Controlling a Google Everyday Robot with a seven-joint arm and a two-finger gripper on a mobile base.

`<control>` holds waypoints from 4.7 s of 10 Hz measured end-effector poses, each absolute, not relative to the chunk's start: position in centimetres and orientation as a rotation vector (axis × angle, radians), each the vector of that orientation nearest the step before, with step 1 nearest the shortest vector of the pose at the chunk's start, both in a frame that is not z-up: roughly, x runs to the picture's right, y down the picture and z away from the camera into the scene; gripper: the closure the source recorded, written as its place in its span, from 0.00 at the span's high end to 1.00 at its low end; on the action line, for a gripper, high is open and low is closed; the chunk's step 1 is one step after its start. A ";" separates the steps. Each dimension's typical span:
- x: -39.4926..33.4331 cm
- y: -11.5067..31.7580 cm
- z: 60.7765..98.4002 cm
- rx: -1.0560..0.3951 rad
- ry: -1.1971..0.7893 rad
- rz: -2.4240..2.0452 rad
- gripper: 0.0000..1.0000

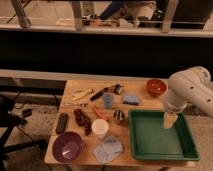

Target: Place grapes in tray

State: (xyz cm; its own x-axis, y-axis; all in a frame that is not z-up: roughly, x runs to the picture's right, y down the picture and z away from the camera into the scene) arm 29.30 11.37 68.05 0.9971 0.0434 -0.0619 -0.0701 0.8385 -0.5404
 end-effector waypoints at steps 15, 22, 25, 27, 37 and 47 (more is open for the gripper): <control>23.1 10.2 68.4 -0.522 -0.057 -0.018 0.80; 7.8 9.4 66.8 -0.486 -0.314 -0.262 0.80; 5.1 10.1 65.1 -0.482 -0.385 -0.345 0.80; 5.2 10.1 65.1 -0.482 -0.384 -0.343 0.80; -7.8 9.9 64.6 -0.390 -0.502 -0.549 0.80; -16.9 7.9 68.2 -0.327 -0.699 -0.645 0.80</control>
